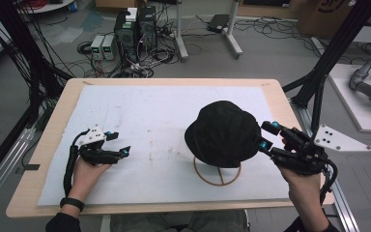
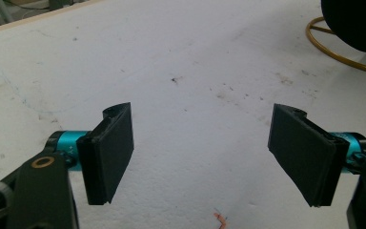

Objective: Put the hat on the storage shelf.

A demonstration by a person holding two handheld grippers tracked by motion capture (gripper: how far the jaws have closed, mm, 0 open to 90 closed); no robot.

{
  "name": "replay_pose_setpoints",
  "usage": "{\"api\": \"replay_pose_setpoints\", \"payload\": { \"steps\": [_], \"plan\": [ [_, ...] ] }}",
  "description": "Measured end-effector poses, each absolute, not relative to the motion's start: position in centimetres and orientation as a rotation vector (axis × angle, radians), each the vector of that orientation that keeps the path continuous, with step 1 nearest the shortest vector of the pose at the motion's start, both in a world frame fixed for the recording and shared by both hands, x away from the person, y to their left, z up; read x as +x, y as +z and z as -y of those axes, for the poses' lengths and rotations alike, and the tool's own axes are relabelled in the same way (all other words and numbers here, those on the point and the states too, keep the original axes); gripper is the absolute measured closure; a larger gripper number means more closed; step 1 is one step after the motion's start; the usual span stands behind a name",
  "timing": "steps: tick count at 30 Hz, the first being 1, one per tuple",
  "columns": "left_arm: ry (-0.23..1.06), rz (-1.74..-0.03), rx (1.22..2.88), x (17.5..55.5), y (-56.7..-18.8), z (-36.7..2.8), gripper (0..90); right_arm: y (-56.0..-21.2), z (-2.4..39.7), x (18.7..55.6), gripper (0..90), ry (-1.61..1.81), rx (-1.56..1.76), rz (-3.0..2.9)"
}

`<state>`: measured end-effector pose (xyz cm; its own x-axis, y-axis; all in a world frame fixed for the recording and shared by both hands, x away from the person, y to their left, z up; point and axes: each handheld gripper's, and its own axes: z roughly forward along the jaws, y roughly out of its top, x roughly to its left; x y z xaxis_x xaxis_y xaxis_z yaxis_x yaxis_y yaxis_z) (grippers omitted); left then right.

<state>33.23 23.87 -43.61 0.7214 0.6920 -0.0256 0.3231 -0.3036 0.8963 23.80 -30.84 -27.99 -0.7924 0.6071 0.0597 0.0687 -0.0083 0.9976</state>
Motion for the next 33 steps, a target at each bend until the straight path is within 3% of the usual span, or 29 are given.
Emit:
{"api": "replay_pose_setpoints", "payload": {
  "steps": [9, 19, 33],
  "plan": [
    [0.459, -0.776, 1.888, 33.3, -43.5, -24.0, 23.6, -29.6, 34.0, 27.4, 38.8, 1.807, 0.894, -1.784],
    [0.47, -0.773, 1.87, 33.2, -43.4, -24.0, 23.6, -34.9, 37.6, 32.0, 35.4, 1.558, 1.146, -1.738],
    [0.473, -0.766, 1.844, 33.4, -43.0, -24.2, 23.6, -40.7, 37.3, 33.9, 33.2, 1.379, 1.349, -1.744]
  ]
}}
